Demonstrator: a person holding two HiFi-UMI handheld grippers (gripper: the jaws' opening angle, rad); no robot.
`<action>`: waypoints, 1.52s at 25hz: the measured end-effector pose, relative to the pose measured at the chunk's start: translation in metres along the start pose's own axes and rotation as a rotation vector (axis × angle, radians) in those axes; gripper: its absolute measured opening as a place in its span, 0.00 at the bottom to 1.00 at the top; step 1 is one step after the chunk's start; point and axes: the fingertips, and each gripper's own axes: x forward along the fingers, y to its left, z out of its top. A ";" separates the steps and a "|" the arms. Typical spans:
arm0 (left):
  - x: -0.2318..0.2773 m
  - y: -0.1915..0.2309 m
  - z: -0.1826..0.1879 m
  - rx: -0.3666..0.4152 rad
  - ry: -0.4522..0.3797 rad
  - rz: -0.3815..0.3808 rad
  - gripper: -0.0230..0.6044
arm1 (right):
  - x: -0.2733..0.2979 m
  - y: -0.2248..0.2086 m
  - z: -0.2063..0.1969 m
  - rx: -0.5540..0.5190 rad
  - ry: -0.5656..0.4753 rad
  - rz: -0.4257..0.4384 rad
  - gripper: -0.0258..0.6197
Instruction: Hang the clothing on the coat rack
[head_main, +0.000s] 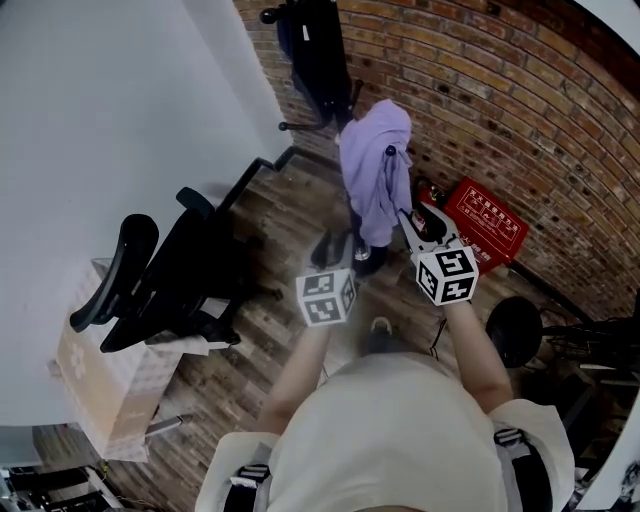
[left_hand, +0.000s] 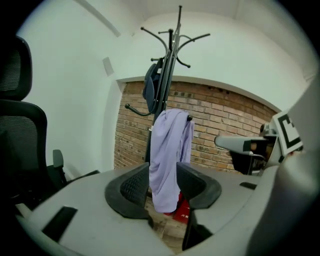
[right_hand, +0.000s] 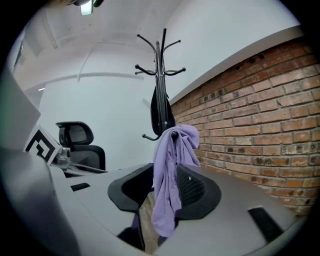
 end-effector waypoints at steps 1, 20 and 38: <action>-0.010 0.001 0.002 -0.005 -0.012 -0.002 0.28 | -0.006 0.008 0.001 0.000 -0.006 0.001 0.23; -0.185 -0.021 -0.021 -0.045 -0.078 -0.054 0.06 | -0.152 0.132 -0.007 -0.024 -0.056 0.060 0.06; -0.258 -0.035 -0.043 -0.047 -0.096 -0.073 0.06 | -0.219 0.168 -0.011 -0.045 -0.089 0.052 0.05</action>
